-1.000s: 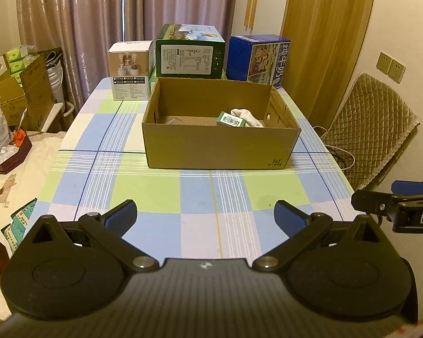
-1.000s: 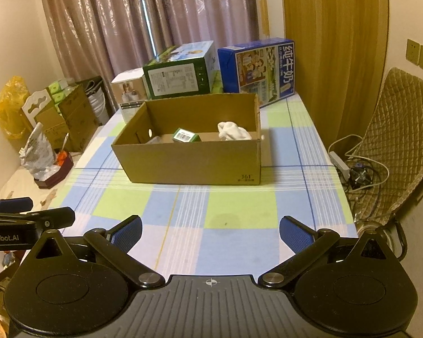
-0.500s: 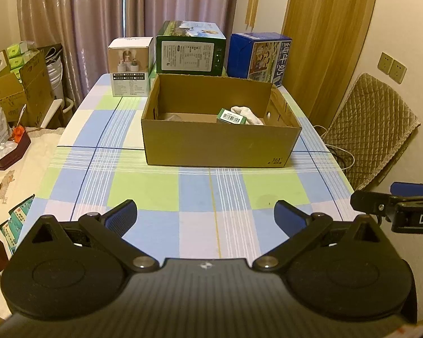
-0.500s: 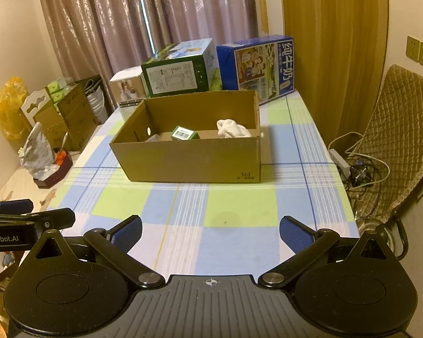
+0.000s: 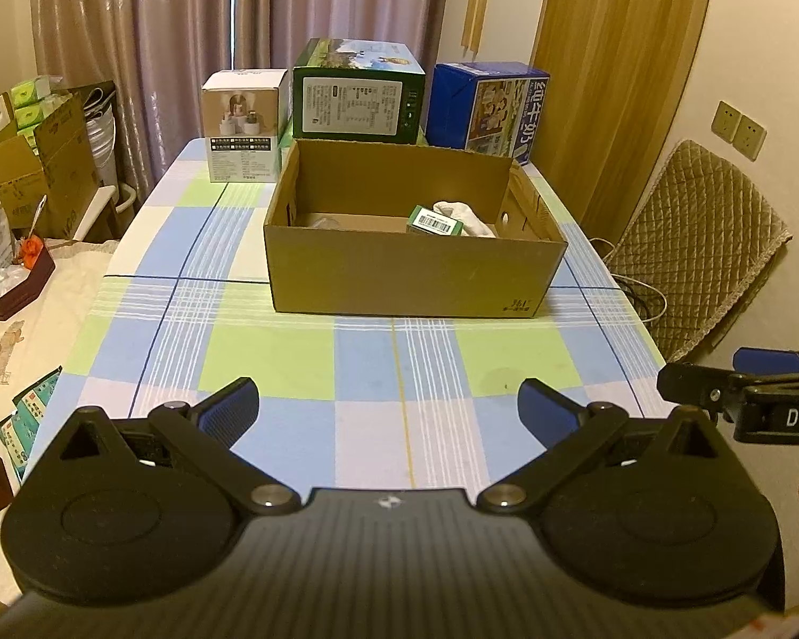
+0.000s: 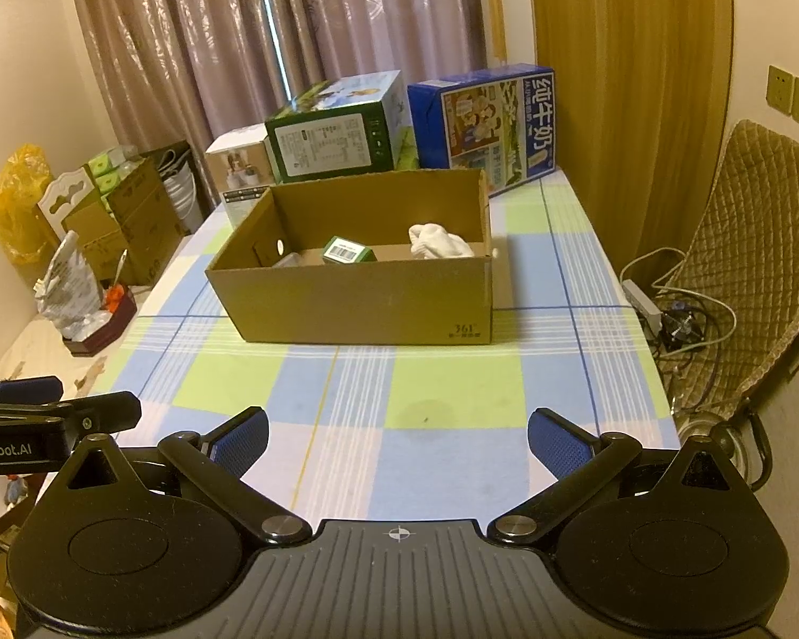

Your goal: Organize objects

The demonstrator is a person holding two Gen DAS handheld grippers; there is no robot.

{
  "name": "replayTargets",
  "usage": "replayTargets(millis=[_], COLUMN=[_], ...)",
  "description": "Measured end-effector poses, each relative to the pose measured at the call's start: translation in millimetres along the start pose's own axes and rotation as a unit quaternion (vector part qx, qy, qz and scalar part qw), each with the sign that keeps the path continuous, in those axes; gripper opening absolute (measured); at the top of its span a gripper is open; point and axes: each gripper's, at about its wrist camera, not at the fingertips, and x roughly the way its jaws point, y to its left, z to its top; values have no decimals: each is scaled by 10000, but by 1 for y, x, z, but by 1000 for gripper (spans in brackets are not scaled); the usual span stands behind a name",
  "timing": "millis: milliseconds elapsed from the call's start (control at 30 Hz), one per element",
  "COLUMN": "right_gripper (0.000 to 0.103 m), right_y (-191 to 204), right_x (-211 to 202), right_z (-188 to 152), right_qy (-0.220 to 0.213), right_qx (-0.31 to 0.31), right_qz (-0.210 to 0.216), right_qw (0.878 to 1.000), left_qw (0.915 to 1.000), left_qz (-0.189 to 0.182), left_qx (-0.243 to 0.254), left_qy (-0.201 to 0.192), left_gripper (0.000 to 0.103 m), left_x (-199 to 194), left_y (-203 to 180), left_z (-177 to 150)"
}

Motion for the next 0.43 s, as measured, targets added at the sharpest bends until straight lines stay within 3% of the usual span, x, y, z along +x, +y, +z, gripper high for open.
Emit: replayTargets(millis=[433], right_gripper=[101], right_y=[-2], right_x=[0], right_z=[-3], right_qy=[-9], right_qx=[44], right_qz=[6], right_qw=[10000], left_qw=[9999], left_qz=[-136], left_qx=[-76], left_qy=[-55], left_gripper=[102], left_x=[-2], left_y=[-1], left_z=[-2])
